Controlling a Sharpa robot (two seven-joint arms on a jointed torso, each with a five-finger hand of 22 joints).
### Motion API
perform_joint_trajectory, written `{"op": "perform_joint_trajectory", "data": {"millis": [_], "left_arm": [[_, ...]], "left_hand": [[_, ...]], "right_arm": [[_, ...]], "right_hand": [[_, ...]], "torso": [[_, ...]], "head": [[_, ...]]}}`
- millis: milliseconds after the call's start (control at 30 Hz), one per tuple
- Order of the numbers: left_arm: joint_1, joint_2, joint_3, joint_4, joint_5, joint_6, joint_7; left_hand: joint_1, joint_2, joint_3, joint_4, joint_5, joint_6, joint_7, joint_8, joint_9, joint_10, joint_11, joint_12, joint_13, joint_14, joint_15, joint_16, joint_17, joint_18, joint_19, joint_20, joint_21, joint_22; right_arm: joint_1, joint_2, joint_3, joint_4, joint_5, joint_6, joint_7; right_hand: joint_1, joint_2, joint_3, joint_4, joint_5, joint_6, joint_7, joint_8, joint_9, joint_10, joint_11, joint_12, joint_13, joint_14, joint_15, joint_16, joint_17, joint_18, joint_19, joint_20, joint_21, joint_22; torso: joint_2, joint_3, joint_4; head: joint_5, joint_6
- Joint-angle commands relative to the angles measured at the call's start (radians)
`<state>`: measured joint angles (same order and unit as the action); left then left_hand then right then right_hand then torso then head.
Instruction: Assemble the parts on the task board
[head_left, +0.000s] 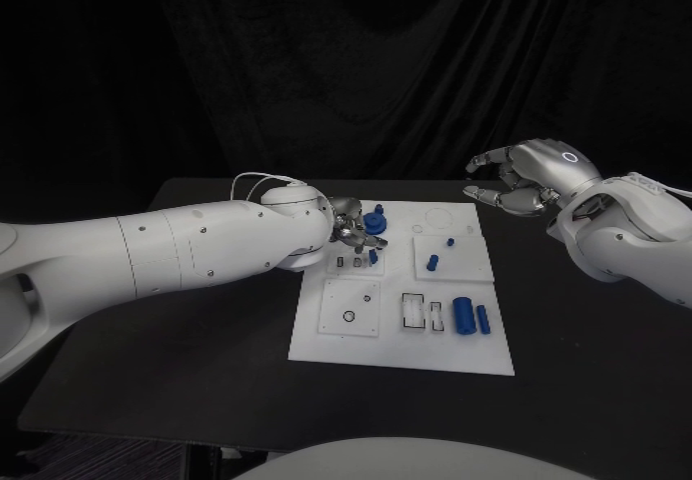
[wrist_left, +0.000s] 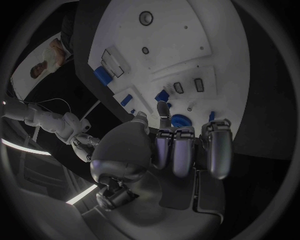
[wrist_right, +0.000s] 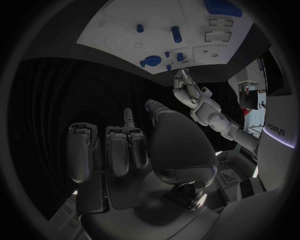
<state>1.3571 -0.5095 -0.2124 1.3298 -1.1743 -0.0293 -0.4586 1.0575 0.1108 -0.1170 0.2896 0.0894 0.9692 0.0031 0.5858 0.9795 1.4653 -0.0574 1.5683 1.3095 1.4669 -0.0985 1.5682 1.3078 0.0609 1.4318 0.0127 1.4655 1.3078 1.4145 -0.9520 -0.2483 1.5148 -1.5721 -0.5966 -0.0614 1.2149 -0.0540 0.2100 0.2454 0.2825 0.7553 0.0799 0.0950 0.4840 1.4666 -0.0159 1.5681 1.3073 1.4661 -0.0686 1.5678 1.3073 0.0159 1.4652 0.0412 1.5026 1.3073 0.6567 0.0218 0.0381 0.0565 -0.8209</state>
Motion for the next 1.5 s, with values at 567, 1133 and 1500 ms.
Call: {"op": "perform_joint_trajectory", "data": {"millis": [567, 1133, 1500], "left_arm": [[0.001, 0.042, 0.001, -0.041, -0.004, 0.025, -0.013], [-0.002, 0.071, 0.001, -0.083, -0.004, 0.062, -0.005], [-0.006, 0.084, 0.001, -0.101, -0.004, 0.073, -0.003]], "left_hand": [[0.029, 0.015, 0.008, -0.008, 0.081, 0.009, 0.001, -0.060, 0.034, 0.105, -0.005, 0.002, 0.261, 0.104, -0.010, 0.003, 0.263, -0.002, -0.002, -0.008, -0.020, 0.026], [0.037, 0.020, 0.013, -0.007, 0.102, 0.009, 0.005, -0.088, 0.032, 0.105, -0.003, 0.002, 0.261, 0.104, -0.008, 0.003, 0.263, -0.003, 0.002, -0.007, -0.020, 0.032], [0.051, 0.019, 0.018, -0.015, 0.105, 0.022, 0.002, -0.091, 0.040, 0.105, -0.004, 0.002, 0.261, 0.104, -0.009, 0.003, 0.263, -0.003, 0.003, -0.007, -0.021, 0.033]], "right_arm": [[-0.002, 0.007, 0.001, 0.001, -0.002, 0.004, -0.027], [-0.002, 0.007, 0.001, 0.000, -0.002, 0.007, -0.027], [-0.002, 0.011, 0.001, -0.001, -0.002, 0.004, -0.023]], "right_hand": [[0.015, -0.001, 0.003, 0.002, 0.002, 0.012, 0.002, 0.003, -0.004, 0.104, 0.010, 0.003, 0.263, 0.105, 0.005, 0.003, 0.263, 0.002, 0.067, 0.008, 0.004, 0.241], [0.023, -0.005, 0.005, -0.001, 0.002, 0.024, 0.002, 0.005, -0.008, 0.104, 0.010, 0.003, 0.263, 0.105, 0.005, 0.003, 0.263, 0.002, 0.067, 0.008, 0.003, 0.240], [0.024, -0.005, 0.005, -0.001, 0.002, 0.025, 0.002, 0.005, -0.008, 0.104, 0.010, 0.003, 0.263, 0.105, 0.005, 0.003, 0.263, 0.002, 0.067, 0.008, 0.003, 0.240]], "torso": [[-0.001, 0.0059, -0.0045], [0.001, -0.0015, -0.0005], [0.000, -0.0013, 0.0013]], "head": [[0.004, -0.020], [0.004, -0.037], [0.001, -0.043]]}}
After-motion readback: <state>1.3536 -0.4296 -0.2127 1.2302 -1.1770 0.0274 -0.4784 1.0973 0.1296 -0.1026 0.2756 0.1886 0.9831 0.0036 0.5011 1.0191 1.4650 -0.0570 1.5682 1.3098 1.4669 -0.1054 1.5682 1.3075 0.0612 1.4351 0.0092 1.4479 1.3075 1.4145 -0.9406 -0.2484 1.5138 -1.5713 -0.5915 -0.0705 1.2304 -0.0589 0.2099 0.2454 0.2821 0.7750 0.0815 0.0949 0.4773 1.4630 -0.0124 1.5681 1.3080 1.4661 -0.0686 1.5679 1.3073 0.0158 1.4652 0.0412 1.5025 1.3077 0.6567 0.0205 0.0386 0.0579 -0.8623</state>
